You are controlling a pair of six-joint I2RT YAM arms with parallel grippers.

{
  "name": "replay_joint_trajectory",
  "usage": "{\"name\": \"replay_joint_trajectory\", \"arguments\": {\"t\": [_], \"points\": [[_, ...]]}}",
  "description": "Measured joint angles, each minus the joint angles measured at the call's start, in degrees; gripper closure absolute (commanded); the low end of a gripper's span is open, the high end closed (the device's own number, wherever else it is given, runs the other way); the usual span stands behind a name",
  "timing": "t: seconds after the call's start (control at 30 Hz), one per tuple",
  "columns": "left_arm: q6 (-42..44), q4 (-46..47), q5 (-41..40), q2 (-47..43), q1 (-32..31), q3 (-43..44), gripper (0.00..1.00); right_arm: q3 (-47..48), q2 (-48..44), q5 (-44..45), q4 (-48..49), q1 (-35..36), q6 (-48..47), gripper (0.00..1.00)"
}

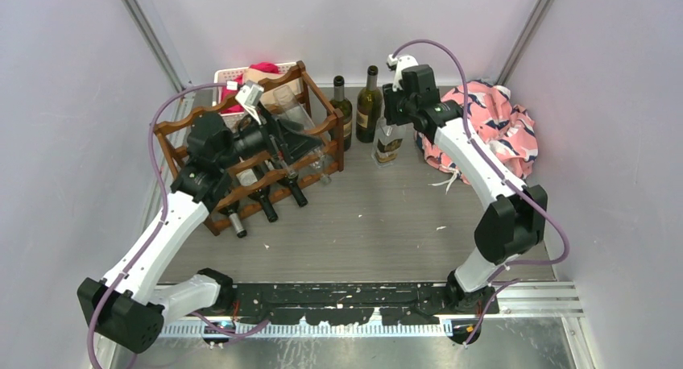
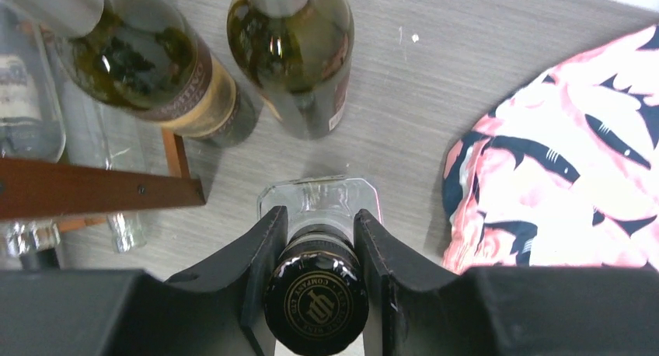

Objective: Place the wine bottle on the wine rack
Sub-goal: Pick up the wine bottle from the center of the board.

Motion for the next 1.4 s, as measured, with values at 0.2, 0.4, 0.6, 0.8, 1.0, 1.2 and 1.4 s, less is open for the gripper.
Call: {"name": "replay_joint_trajectory", "arguments": {"t": [0.2, 0.4, 0.6, 0.8, 1.0, 1.2, 1.4], "points": [[2.7, -0.2, 0.3, -1.5, -5.3, -0.9, 0.02, -6.6, -8.2, -3.1, -3.6, -0.2, 4.1, 0.99], [19.4, -3.9, -4.7, -4.8, -24.0, -2.9, 0.04, -15.5, -22.2, -10.7, -8.3, -0.4, 11.3, 0.99], [28.2, 1.0, -4.9, -9.7, -27.6, -16.2, 0.06, -22.6, -35.1, -17.5, -9.1, -1.0, 18.0, 0.99], [31.0, 3.4, -10.5, -10.3, -32.1, -23.4, 0.0, -30.6, -44.4, -22.3, -7.2, -1.6, 24.2, 0.99], [35.5, 9.1, -19.8, -11.2, -36.4, -29.7, 0.0, -37.2, -46.2, -25.9, -3.6, -1.6, 29.3, 0.99], [39.2, 15.2, -24.2, -7.7, -36.6, -34.8, 0.0, -41.6, -46.2, -27.6, 0.3, -1.8, 32.3, 0.99], [39.8, 20.8, -25.9, -3.6, -36.7, -35.1, 0.0, -43.9, -46.2, -28.5, 4.2, -2.1, 34.3, 0.99]]}}
